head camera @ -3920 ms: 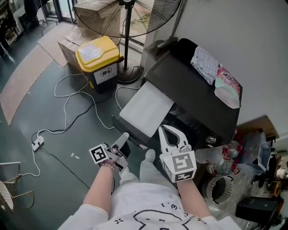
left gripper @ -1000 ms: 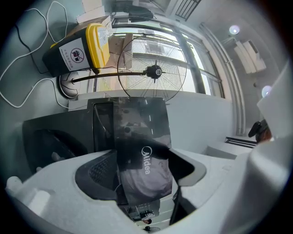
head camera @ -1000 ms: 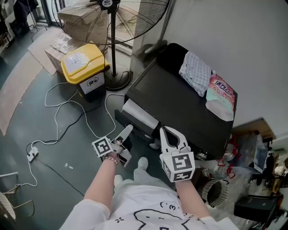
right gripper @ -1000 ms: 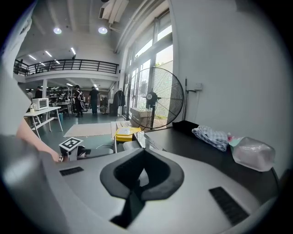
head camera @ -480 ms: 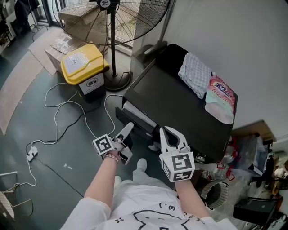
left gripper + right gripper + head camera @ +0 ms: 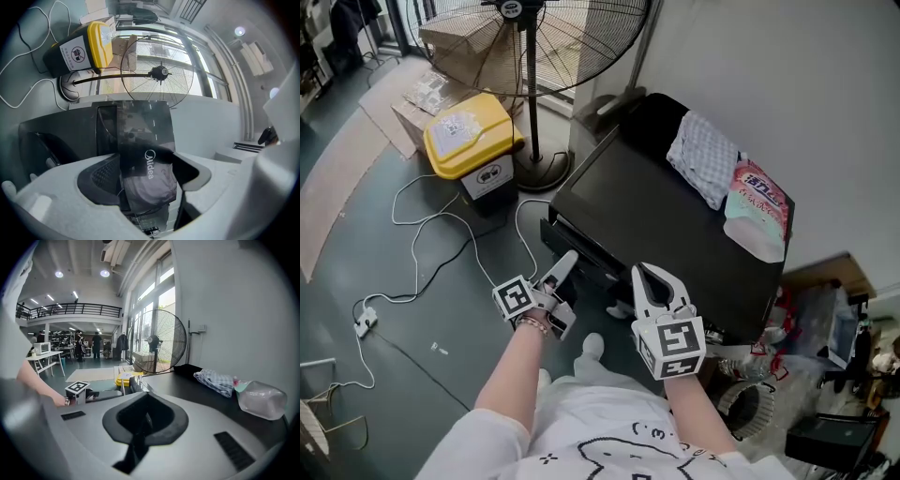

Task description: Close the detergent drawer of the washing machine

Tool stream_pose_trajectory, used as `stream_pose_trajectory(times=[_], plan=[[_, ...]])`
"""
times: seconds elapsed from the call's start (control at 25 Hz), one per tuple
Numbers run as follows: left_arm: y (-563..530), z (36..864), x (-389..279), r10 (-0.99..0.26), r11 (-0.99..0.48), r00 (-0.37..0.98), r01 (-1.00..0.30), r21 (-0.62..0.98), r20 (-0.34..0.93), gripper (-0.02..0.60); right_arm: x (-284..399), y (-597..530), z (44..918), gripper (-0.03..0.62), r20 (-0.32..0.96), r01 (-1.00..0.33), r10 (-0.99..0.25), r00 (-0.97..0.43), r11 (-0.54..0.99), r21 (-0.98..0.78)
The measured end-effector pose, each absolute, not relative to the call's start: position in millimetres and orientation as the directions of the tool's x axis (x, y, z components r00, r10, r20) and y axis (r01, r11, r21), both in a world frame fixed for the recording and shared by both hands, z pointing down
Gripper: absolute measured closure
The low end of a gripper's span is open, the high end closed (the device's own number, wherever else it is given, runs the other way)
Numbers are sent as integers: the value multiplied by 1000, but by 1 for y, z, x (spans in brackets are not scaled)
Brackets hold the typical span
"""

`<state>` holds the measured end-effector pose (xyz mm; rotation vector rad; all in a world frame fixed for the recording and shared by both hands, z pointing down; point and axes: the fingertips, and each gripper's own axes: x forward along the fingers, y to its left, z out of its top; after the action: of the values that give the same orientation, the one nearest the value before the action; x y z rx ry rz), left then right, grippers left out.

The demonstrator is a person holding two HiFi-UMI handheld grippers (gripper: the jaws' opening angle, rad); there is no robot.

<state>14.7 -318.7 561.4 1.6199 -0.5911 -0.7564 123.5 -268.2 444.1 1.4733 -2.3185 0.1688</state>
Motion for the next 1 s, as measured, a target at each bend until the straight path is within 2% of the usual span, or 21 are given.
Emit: stream_pose_trajectory(times=[1.0], plan=[[-337,561,23,-760,-172,639,-20,985,-120,235,126,-280,440,594,371,-883,-842,-392,458,104]])
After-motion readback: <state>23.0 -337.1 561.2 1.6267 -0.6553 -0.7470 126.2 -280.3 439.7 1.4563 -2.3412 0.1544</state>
